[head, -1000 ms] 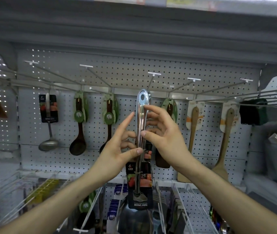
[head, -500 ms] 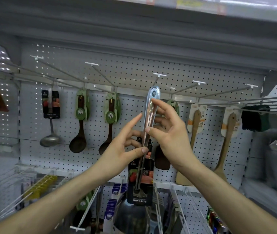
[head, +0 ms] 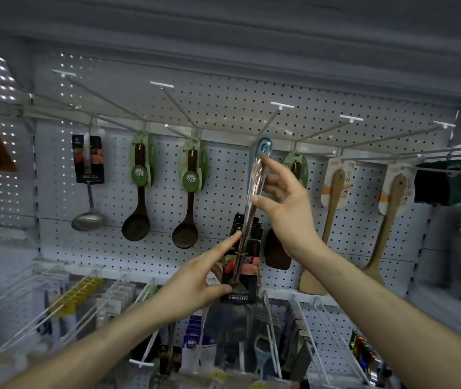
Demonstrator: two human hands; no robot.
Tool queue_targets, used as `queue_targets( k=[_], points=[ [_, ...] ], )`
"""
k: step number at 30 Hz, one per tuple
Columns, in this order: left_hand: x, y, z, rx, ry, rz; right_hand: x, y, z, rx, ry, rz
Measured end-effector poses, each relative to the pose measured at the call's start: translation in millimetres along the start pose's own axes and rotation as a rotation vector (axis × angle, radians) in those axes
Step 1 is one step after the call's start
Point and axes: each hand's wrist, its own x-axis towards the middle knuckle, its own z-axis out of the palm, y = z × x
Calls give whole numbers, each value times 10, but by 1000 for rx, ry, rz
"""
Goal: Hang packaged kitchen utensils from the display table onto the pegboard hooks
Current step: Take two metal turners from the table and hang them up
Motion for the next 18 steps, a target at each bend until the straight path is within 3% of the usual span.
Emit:
queue_targets(
  k=[7, 18],
  points=[
    [218, -142, 120, 230, 17, -57, 143, 188, 111, -123, 85, 20],
    [475, -378, 263, 175, -6, -62, 240, 280, 149, -179, 108, 29]
  ],
)
